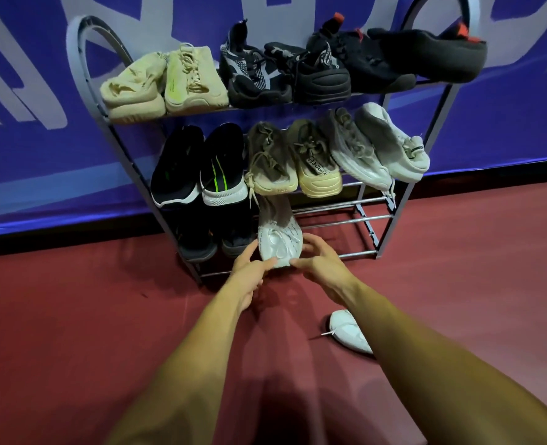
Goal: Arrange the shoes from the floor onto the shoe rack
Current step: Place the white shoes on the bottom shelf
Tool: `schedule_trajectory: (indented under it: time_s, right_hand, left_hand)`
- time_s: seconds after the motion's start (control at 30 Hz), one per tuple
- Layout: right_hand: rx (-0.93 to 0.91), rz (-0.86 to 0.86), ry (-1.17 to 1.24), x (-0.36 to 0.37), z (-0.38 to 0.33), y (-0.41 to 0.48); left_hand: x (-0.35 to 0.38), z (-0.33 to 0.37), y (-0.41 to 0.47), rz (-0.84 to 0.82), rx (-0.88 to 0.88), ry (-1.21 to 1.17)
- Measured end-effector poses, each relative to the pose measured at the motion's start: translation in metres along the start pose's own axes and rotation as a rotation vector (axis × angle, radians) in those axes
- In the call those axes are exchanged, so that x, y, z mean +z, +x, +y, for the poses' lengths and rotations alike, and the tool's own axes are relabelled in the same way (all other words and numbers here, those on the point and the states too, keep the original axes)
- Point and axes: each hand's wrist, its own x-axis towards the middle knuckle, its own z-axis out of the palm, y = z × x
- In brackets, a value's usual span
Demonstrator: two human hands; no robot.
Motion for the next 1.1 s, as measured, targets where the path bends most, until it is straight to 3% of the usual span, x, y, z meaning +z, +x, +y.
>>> schedule_trajectory:
  time_s: [0.13, 0.4, 0.53, 0.7, 0.93, 1.1]
  right_hand:
    - [-0.037, 0.019, 0.027, 0.004, 0.001, 0.027]
    - [0.050, 0.144, 0.020, 0.018, 0.016, 0.068]
    - [0.058, 0.195, 0.086, 0.022, 0.023, 0.082]
    - [0.064, 0.190, 0.164, 0.025, 0.028, 0.087]
    - [0.022, 0.193, 0.066, 0.022, 0.023, 0.073]
    - [0.042, 0.167, -0.129, 0.007, 0.035, 0.045]
  left_hand:
    - [0.010, -0.002, 0.012, 0.065, 0.052, -0.012]
    - [0.018, -0.002, 0.039, -0.035, 0.015, 0.039]
    - [0.017, -0.003, 0.052, 0.055, 0.021, 0.216]
    - [0.023, 0.002, 0.059, 0.104, 0.019, 0.149]
    - [0.022, -0.001, 0.043, 0.086, -0.009, 0.142]
    - [0.023, -0.009, 0.019, 0.076, -0.011, 0.196]
